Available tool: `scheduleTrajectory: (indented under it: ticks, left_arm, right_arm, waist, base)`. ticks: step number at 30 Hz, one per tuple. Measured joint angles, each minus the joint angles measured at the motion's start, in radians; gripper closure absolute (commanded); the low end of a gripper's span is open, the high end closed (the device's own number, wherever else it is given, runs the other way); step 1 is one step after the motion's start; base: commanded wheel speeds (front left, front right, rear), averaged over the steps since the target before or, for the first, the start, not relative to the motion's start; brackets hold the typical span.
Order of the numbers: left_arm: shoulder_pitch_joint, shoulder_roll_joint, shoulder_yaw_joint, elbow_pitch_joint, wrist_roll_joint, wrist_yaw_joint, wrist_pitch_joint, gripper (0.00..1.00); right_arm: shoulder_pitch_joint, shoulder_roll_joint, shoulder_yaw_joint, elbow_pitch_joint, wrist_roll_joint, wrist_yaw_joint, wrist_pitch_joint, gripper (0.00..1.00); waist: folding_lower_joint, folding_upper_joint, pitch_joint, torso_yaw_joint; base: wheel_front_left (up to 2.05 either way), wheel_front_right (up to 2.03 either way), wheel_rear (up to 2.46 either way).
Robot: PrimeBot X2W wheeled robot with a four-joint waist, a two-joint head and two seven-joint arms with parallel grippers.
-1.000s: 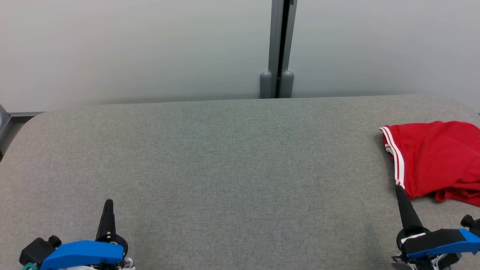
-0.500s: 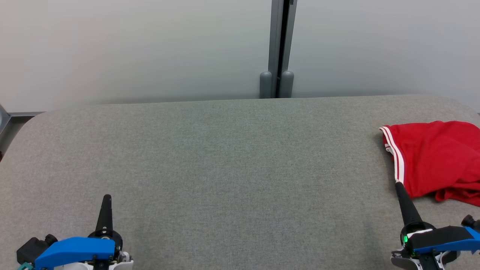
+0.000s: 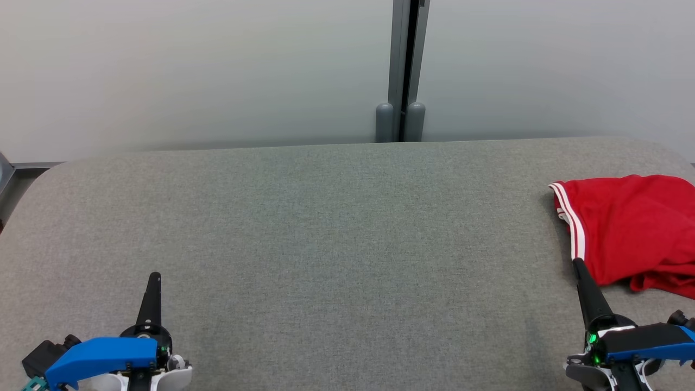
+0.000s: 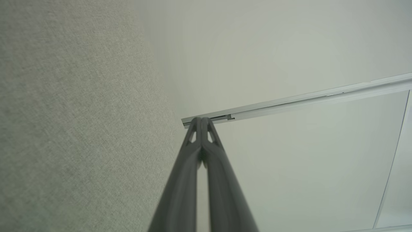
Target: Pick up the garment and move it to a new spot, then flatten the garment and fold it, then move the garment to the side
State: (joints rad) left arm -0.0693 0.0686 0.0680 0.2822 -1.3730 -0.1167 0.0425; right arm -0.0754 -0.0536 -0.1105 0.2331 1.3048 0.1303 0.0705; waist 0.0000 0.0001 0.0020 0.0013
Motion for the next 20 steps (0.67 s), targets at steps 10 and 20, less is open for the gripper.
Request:
scheduleTrajectory:
  ticks: [10,20]
  left_arm:
    - [-0.012,-0.005,0.015,-0.011,-0.068,-0.004,0.018,1.0]
    - [-0.019,-0.01,0.024,-0.02,-0.131,-0.007,0.039,1.0]
  right_arm:
    - [-0.005,0.001,-0.001,0.003,0.088,0.0,0.014,1.0]
    - [-0.014,0.001,-0.001,0.007,0.169,0.0,0.025,1.0]
  waist:
    - [0.0,0.0,0.0,0.0]
    - [0.0,0.0,0.001,-0.001]
  base:
    - [0.0,0.0,0.0]
    - [0.0,0.0,0.0]
